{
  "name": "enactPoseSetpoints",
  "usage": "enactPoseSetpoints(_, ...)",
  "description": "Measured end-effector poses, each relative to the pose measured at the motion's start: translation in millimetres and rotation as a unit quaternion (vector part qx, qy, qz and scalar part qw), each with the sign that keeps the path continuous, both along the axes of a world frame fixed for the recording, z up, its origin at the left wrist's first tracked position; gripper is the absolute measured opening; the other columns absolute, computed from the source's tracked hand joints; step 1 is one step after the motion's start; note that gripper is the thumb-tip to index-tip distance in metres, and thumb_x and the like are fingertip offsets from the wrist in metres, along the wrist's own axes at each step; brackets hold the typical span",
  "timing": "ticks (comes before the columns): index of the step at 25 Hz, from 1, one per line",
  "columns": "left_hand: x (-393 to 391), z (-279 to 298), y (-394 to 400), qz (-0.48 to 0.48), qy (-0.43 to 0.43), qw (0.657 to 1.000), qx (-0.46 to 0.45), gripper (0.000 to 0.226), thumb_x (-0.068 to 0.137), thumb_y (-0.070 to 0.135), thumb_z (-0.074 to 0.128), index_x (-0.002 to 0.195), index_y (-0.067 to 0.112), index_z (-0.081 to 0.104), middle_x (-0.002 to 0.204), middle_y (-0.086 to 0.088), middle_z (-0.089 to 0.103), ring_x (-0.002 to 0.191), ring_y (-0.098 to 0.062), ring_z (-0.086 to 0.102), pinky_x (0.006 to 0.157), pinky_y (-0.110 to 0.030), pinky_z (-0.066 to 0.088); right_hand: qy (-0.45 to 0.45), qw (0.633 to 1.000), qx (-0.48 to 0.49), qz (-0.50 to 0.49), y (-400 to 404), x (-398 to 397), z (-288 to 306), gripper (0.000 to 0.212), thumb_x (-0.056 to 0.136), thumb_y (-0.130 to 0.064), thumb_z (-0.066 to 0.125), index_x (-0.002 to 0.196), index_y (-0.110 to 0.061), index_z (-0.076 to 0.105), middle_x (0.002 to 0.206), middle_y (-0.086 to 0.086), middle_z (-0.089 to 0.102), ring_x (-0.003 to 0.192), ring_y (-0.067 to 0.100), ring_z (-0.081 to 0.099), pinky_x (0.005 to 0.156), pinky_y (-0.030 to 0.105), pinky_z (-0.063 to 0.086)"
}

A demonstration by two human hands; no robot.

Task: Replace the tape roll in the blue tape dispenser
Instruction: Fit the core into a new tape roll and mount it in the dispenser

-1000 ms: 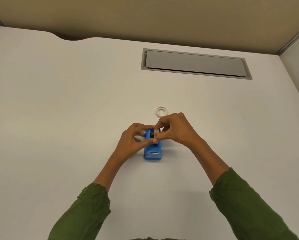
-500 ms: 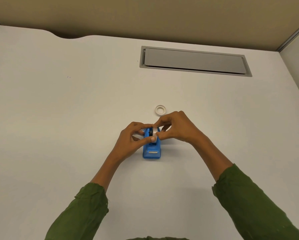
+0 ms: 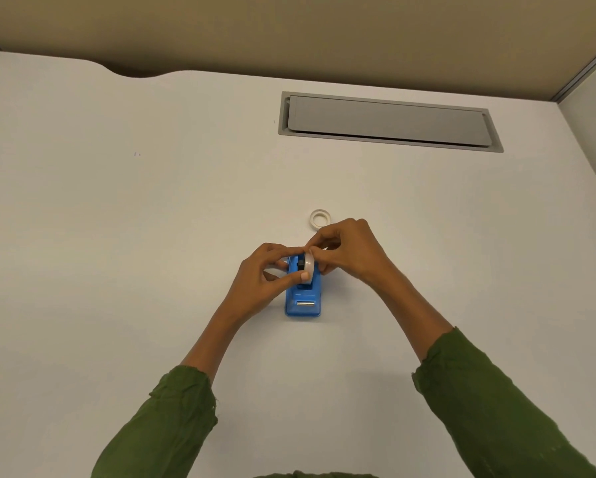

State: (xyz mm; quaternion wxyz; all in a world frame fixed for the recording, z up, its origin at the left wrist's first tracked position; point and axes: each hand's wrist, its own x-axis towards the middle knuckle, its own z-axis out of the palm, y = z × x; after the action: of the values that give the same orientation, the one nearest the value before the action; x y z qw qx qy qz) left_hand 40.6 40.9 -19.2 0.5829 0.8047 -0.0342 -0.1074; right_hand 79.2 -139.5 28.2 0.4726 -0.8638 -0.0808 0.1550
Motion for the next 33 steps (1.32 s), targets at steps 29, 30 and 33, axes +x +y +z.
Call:
enactPoseSetpoints(29, -1, 0, -4, -0.014, -0.028, 0.999, 0.028, 0.037, 0.067, 0.053, 0.064, 0.103, 0.051, 0.055, 0.11, 0.008, 0.056, 0.087, 0.003, 0.058, 0.066, -0.006, 0.047, -0.259, 0.965, -0.033, -0.007, 1, -55, -24, 0.02, 0.074, -0.004, 0.075, 0.092, -0.004, 0.067, 0.082, 0.011, 0.07, 0.07, 0.02, 0.064, 0.068, 0.034, 0.059)
enactPoseSetpoints(30, 0, 0, -3, -0.015, -0.027, 0.999, 0.025, 0.035, 0.067, 0.053, 0.064, 0.1, 0.054, 0.054, 0.109, 0.009, 0.056, 0.088, 0.007, 0.057, 0.065, -0.006, 0.047, -0.262, 0.964, -0.034, -0.006, 1, -55, -24, 0.02, 0.075, -0.005, 0.075, 0.093, -0.004, 0.067, 0.082, 0.012, 0.07, 0.07, 0.021, 0.065, 0.068, 0.035, 0.059)
enactPoseSetpoints(33, 1, -2, -3, -0.018, -0.027, 0.999, 0.019, 0.032, 0.069, 0.051, 0.066, 0.097, 0.061, 0.053, 0.107, 0.012, 0.055, 0.088, 0.011, 0.054, 0.065, -0.006, 0.047, -0.264, 0.964, -0.039, -0.001, -1, -53, -25, 0.02, 0.074, -0.007, 0.075, 0.093, -0.003, 0.068, 0.081, 0.013, 0.071, 0.069, 0.023, 0.065, 0.067, 0.035, 0.059)
